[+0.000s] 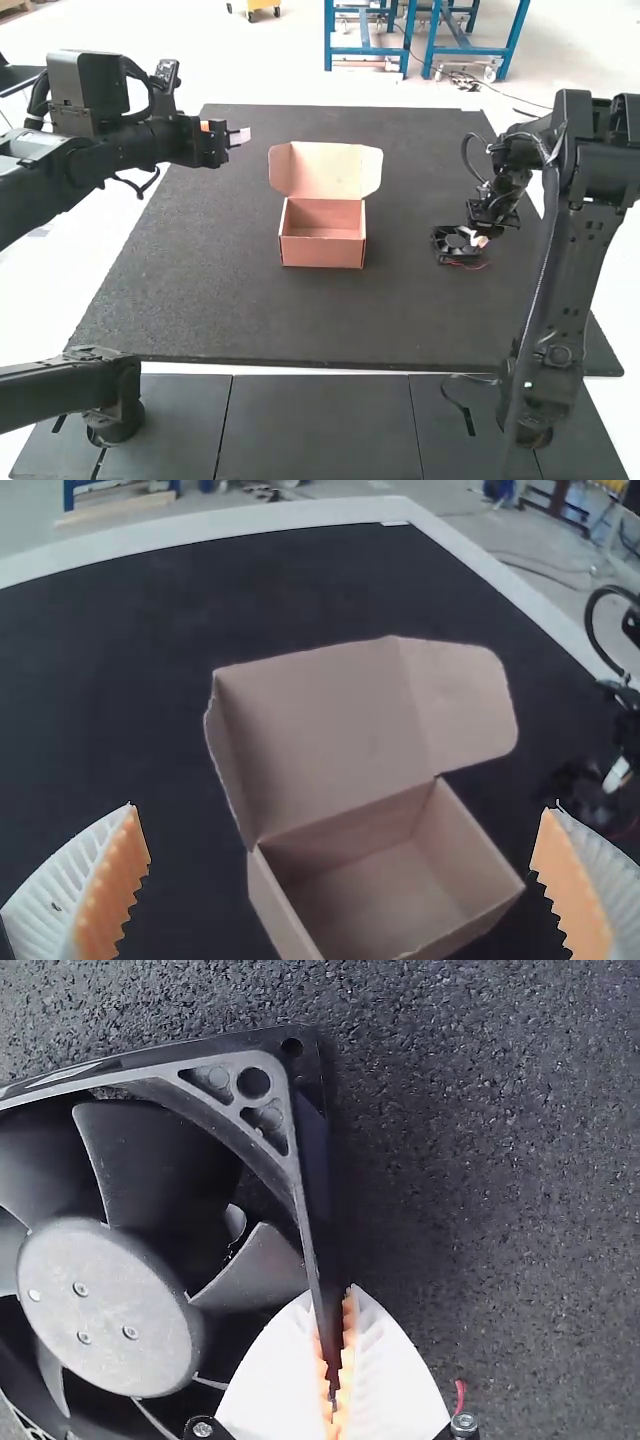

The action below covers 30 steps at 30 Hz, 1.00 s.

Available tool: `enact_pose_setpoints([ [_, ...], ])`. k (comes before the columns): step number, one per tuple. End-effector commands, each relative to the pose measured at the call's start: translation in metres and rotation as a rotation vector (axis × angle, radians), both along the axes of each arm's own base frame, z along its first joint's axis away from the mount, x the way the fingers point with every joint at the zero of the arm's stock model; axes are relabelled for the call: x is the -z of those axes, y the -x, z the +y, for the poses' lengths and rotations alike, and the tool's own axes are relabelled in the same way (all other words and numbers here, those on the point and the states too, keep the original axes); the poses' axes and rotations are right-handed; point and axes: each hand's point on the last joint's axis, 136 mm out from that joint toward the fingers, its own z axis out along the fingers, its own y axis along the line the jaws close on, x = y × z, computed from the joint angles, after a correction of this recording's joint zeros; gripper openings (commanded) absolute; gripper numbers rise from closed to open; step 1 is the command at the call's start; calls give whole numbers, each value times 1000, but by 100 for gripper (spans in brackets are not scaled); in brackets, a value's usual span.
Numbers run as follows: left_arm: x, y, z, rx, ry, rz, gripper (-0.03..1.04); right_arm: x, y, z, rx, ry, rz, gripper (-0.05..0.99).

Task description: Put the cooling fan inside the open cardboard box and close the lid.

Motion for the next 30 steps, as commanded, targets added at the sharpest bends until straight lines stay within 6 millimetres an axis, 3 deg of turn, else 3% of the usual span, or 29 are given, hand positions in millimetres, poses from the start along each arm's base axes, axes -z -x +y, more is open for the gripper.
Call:
enact_pose_setpoints([
  [1,-24,3,2,-9,18,-54,90,2,-4,20,7,-70,7,-2],
  [4,-21,3,3,-12,16,-50,90,-14,-15,20,17,-89,-43,-2],
  [11,-4,-1,6,-37,2,-23,90,-76,-30,15,43,-124,-203,-2],
  [23,37,-1,5,-22,-72,116,90,-188,-16,39,84,-277,-417,-2],
  [30,58,12,7,2,-138,198,90,-239,-8,58,105,-345,-511,-2],
])
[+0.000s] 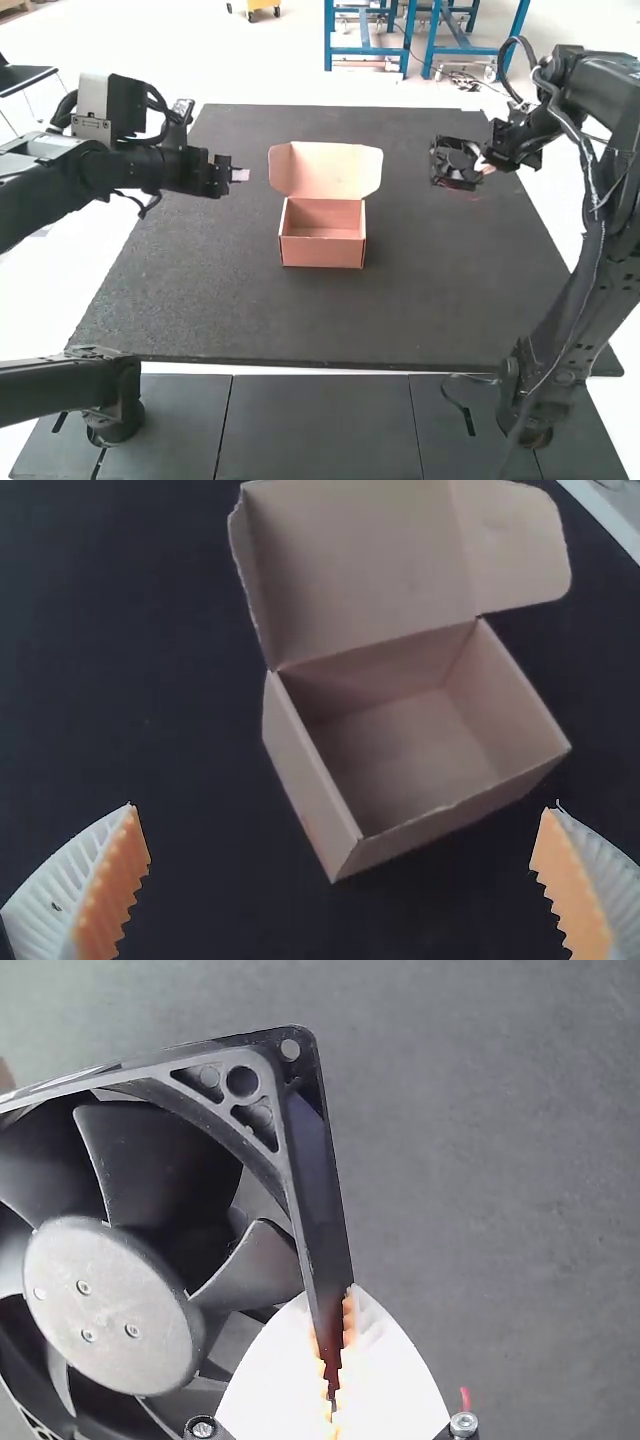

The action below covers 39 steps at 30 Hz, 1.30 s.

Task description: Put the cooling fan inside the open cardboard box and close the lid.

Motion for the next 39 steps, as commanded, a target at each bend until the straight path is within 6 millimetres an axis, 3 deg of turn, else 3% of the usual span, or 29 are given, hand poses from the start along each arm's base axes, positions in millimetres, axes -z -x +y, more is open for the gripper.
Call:
enact_pose_setpoints([
  [1,-7,2,-1,26,-33,-25,90,-52,-1,23,-8,-82,-110,-2],
  [8,-3,10,1,38,-55,-9,90,-78,20,84,-109,-137,-137,-2],
  [15,-3,11,1,38,-57,-11,90,-70,47,143,-226,-162,-85,-2],
  [26,-3,4,12,-20,-95,-35,90,-55,65,194,-313,-192,-65,-2],
  [39,1,1,18,-38,-143,-50,90,-11,74,243,-427,-164,40,-2],
])
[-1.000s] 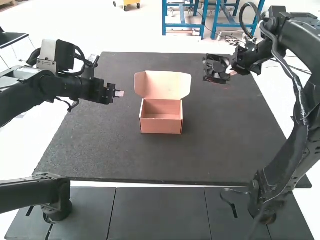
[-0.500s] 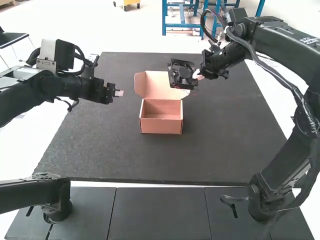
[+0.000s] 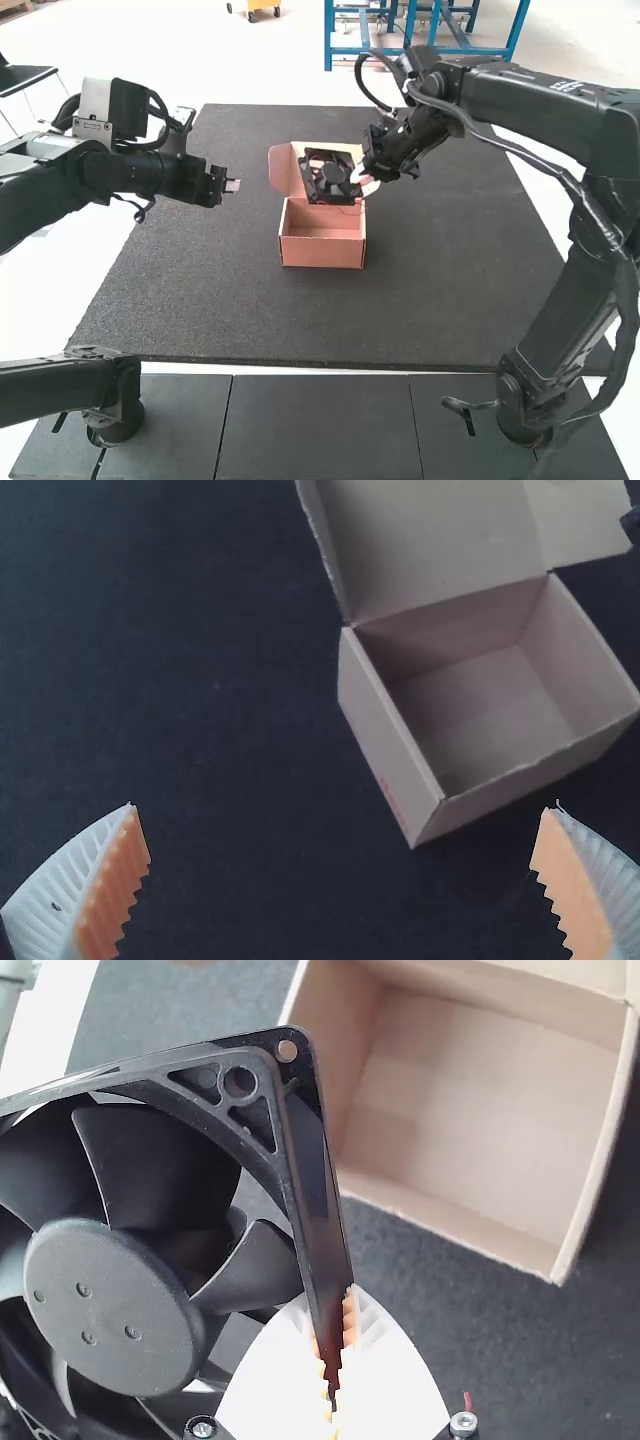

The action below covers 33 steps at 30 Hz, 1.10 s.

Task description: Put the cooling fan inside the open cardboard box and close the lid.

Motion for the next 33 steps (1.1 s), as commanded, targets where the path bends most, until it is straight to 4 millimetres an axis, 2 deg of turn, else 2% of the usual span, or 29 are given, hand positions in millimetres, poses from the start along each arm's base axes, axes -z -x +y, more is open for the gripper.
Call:
enact_pose_setpoints([
  [1,-10,1,1,3,-11,-45,90,-6,-5,16,-22,-22,-13,-2],
  [14,-11,-1,0,6,-12,-61,90,18,-39,36,-57,17,15,-2],
  [22,-16,-2,0,6,-9,-74,90,33,-57,25,19,120,43,-2],
  [27,-19,-4,-1,6,-6,-85,90,41,-61,24,107,115,97,-2],
  [33,-20,-3,-1,7,-5,-86,90,56,-57,28,147,127,157,-2],
])
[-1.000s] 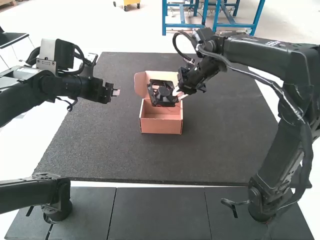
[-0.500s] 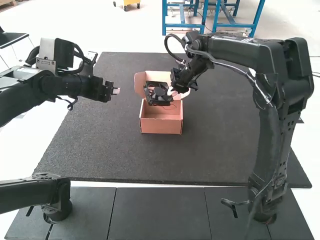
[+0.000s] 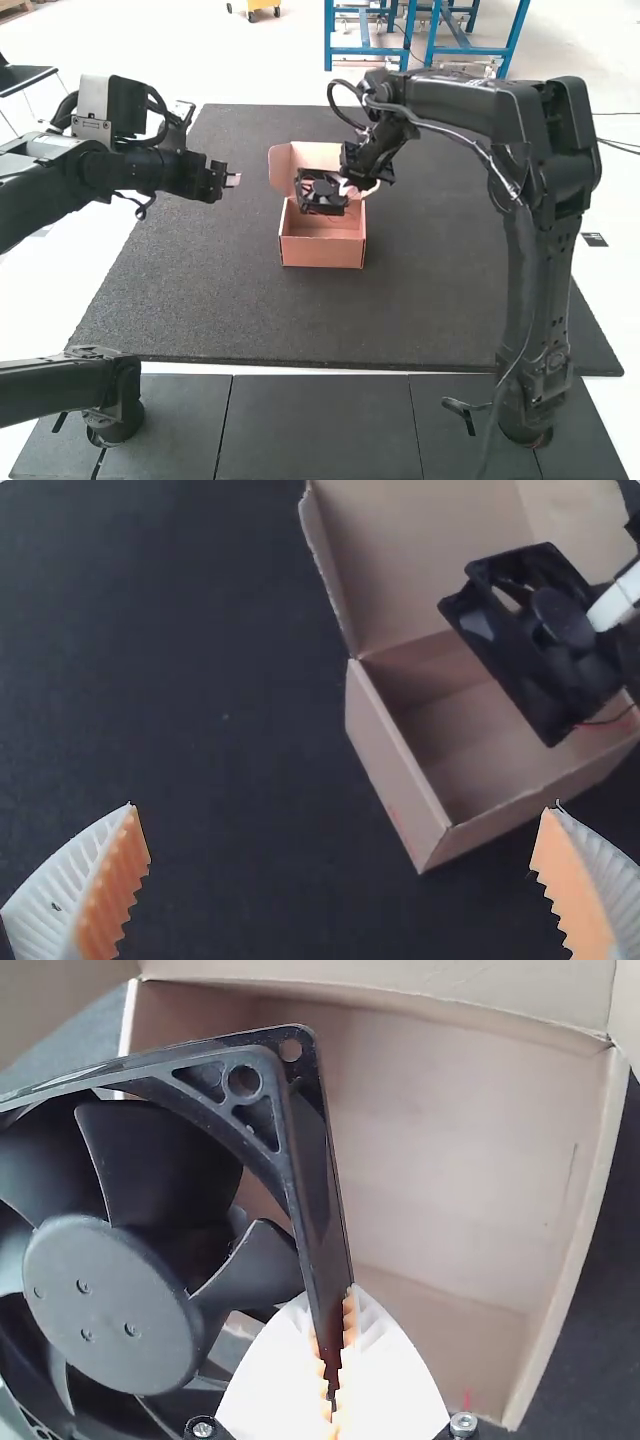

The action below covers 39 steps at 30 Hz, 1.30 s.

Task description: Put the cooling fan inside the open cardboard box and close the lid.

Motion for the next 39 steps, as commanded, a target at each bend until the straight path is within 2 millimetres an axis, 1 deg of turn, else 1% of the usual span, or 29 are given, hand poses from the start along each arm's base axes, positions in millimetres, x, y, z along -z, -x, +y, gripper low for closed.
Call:
enact_pose_setpoints([
  [1,-13,3,0,5,-3,-46,90,-8,-3,9,39,-21,-1,-2],
  [6,-13,5,0,6,-2,-49,90,5,-3,9,39,16,4,-2],
  [8,-13,5,0,7,-1,-51,90,9,-2,12,29,25,2,-2],
  [16,-15,5,0,6,0,-57,90,23,0,17,3,63,-1,-2],
  [23,-17,4,-1,6,6,-62,90,33,-4,8,17,105,-1,-2],
  [29,-19,4,-1,5,9,-66,90,39,-5,6,21,115,8,-2],
  [33,-21,4,-1,7,11,-75,90,48,-4,4,21,128,22,-2],
  [39,-22,6,-1,7,14,-77,90,56,-9,0,24,136,22,-2],
])
